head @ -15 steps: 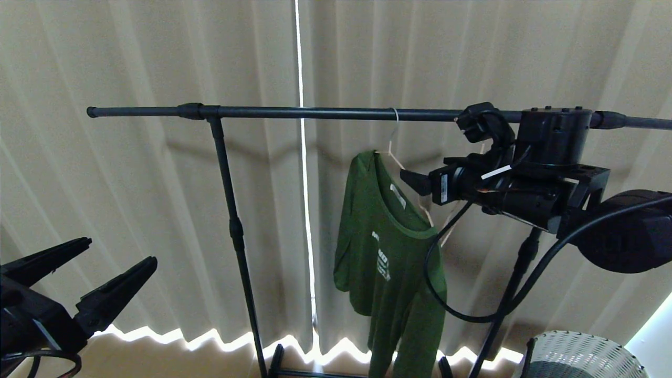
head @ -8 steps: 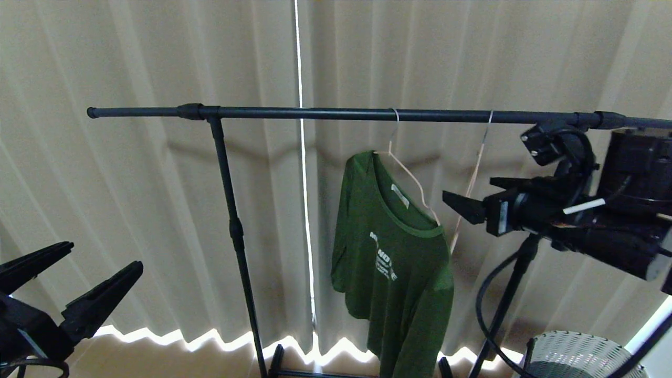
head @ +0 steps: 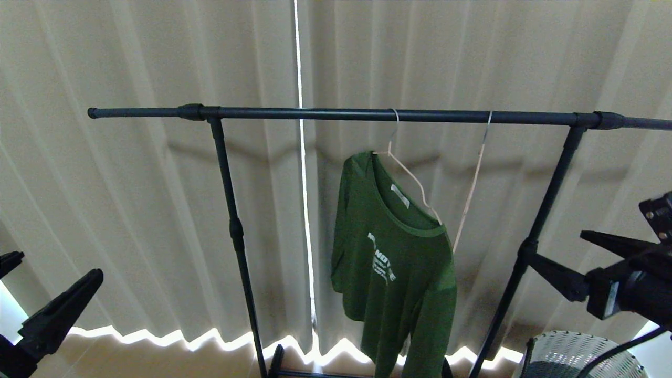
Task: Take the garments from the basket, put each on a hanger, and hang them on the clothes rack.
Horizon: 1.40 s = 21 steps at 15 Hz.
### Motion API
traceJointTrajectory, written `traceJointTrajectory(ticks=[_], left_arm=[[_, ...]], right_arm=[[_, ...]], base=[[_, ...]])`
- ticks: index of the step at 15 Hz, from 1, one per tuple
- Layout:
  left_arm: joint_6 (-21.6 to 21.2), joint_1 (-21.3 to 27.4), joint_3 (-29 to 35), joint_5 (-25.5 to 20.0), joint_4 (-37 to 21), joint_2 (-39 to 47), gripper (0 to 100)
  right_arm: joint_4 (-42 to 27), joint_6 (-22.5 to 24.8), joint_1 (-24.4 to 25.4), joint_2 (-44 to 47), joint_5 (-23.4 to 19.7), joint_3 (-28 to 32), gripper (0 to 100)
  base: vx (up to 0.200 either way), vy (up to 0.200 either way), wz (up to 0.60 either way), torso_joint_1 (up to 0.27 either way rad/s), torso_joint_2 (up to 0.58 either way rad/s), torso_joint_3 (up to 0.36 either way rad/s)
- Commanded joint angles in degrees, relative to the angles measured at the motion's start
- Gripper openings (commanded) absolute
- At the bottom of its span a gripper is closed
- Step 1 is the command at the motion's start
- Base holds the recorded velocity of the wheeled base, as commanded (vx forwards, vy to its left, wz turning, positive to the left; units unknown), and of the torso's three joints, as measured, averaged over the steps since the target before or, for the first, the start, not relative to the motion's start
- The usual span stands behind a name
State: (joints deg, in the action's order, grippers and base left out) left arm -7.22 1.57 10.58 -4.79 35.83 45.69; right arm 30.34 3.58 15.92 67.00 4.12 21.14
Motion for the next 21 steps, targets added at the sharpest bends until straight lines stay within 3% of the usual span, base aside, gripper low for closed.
traceJointTrajectory(ticks=[1, 3, 8, 16, 21], left_arm=[[0.0, -7.5, -0.9, 0.0, 0.0, -1.2, 100], [-0.1, -10.6, -1.9, -0.1, 0.0, -1.7, 100], [-0.2, -10.9, -2.8, -0.1, 0.0, -1.5, 100], [-2.2, -10.4, -2.8, -0.3, 0.1, 0.2, 100], [-2.8, -10.4, -3.0, -0.3, 0.1, 0.3, 100]], right_arm=[[0.2, 2.4, -2.1, -4.3, -0.1, -5.6, 100], [0.3, 2.0, -4.4, -4.4, -0.3, -7.9, 100], [0.5, 1.2, -10.1, -6.2, -0.5, -9.7, 100], [0.4, 3.7, -11.0, -9.3, -0.5, -11.3, 100], [0.2, 3.9, -11.2, -9.0, -0.5, -12.3, 100]], base=[[0.0, 0.0, 0.0, 0.0, 0.0, 0.0], [0.0, 0.0, 0.0, 0.0, 0.0, 0.0], [0.0, 0.0, 0.0, 0.0, 0.0, 0.0], [0.0, 0.0, 0.0, 0.0, 0.0, 0.0], [-0.2, 0.0, 0.0, 0.005, 0.0, 0.004]])
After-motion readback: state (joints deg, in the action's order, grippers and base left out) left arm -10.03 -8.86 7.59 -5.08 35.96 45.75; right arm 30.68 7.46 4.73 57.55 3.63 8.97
